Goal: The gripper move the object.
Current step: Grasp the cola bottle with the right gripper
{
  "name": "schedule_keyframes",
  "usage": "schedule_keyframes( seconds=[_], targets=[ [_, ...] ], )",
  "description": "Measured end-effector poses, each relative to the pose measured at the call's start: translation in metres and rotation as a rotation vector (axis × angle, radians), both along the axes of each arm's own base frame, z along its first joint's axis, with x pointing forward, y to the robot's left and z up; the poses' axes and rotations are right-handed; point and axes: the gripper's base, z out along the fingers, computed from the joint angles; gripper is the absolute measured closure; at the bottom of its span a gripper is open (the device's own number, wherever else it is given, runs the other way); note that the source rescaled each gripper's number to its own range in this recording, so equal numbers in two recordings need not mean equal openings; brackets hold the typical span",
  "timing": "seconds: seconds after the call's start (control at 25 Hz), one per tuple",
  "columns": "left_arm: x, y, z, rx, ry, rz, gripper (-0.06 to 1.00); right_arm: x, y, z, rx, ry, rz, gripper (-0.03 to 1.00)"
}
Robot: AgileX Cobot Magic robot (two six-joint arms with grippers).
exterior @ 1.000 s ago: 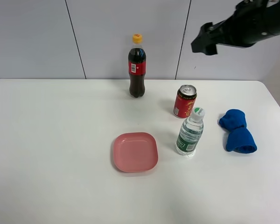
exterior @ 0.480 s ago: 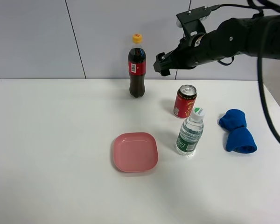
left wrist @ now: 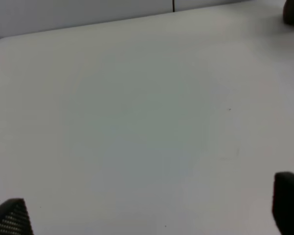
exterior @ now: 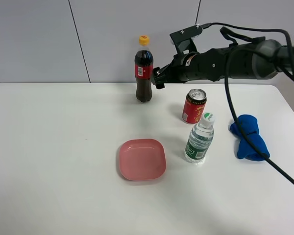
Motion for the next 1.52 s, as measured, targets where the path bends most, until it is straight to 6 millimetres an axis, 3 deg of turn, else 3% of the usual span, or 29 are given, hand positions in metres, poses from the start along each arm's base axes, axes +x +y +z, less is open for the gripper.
schedule_keyframes(
  seconds=[0.4,0.68,1.0,1.52],
  targets=[
    [0.000,0.000,0.000,0.000,0.000,0.000,-0.06,0.012,0.007,-0.024,0.026,-0.079,-0.007,0.16],
    [0.000,0.000,0.000,0.000,0.000,0.000,-0.06,0.019,0.009,-0.027,0.061,-0.171,-0.017,0.16],
    [0.000,0.000,0.000,0.000,0.000,0.000,-0.06,0.026,0.014,-0.051,0.049,-0.253,0.016,0.16],
    [0.000,0.000,0.000,0.000,0.000,0.000,-0.06,0.030,0.019,-0.068,0.073,-0.343,0.052,0.16]
  ],
)
